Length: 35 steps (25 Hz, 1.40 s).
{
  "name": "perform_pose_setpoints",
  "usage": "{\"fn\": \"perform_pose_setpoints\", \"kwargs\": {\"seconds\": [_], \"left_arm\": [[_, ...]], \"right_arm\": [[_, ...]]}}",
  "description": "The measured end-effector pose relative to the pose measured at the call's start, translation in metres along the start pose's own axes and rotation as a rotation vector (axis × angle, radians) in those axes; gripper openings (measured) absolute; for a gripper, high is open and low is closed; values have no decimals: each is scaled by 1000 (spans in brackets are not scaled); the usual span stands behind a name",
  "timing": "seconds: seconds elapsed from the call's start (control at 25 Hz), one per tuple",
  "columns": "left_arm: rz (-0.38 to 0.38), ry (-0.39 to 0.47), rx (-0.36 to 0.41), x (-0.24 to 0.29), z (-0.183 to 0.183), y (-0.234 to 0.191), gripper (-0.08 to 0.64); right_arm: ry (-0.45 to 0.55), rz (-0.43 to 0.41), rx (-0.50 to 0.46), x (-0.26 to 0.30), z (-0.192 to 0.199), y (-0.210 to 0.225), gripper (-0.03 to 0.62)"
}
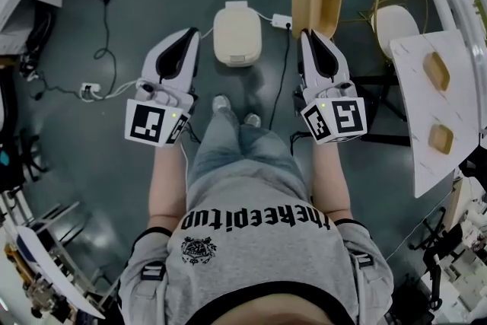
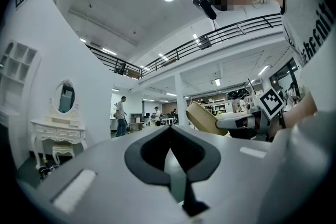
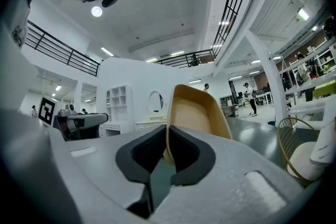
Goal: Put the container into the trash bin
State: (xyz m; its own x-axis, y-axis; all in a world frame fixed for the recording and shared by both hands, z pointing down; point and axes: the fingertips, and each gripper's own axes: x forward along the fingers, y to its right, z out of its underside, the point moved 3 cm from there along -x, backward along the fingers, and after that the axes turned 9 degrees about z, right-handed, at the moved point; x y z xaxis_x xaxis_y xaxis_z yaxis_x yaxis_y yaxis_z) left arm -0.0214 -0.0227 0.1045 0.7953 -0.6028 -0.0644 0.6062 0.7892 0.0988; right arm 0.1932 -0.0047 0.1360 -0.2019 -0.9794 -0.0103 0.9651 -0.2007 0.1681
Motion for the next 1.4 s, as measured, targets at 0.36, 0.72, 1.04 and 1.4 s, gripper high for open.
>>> {"fn": "perform_pose_setpoints", "kwargs": {"seconds": [0.36, 0.72, 1.04, 1.4], "left_arm": [[20, -61, -37, 14, 28, -14, 14], [50, -120, -118, 28, 74, -38, 14], [96, -193, -182, 30, 122, -52, 15], [180, -323, -188, 43, 218, -54, 14]], "right_arm": [[-46, 9, 11, 22, 19, 4, 21], [-138, 32, 29, 50, 56, -1, 21], [-213, 86, 53, 65, 96, -1, 21], [-265, 142, 43, 76, 135, 3, 21]]}}
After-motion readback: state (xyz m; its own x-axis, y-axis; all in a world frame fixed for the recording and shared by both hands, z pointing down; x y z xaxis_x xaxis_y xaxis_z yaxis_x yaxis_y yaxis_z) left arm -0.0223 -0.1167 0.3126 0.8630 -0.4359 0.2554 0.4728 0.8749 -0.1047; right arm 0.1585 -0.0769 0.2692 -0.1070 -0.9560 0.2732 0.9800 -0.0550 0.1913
